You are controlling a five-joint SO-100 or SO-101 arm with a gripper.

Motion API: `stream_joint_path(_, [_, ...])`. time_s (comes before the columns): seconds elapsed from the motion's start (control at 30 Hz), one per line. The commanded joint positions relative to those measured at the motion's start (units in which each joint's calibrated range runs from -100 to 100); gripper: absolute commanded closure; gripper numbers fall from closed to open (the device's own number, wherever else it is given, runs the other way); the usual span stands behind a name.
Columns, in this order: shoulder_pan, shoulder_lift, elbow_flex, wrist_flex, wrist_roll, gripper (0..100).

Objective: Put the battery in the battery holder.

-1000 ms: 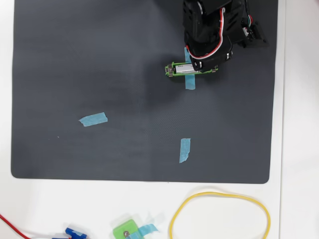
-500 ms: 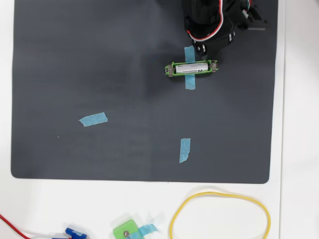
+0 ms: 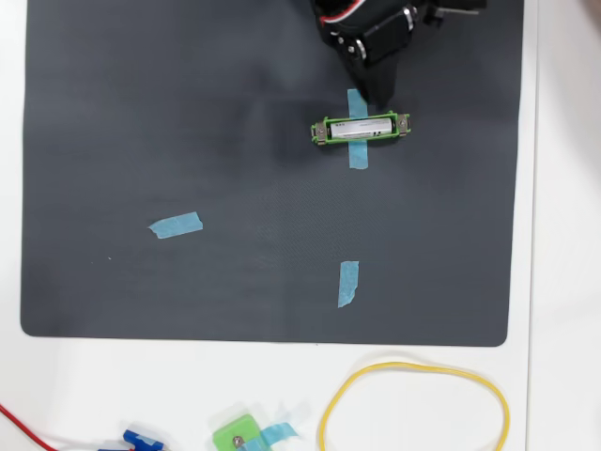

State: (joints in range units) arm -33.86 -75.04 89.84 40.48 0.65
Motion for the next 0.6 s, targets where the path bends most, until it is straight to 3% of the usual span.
stream_joint_path(0.0, [8.5, -10.9, 3.0, -0.2, -0.2, 100])
stream_joint_path(0.57, [24.8, -22.6, 10.2, 0.3, -0.3, 100])
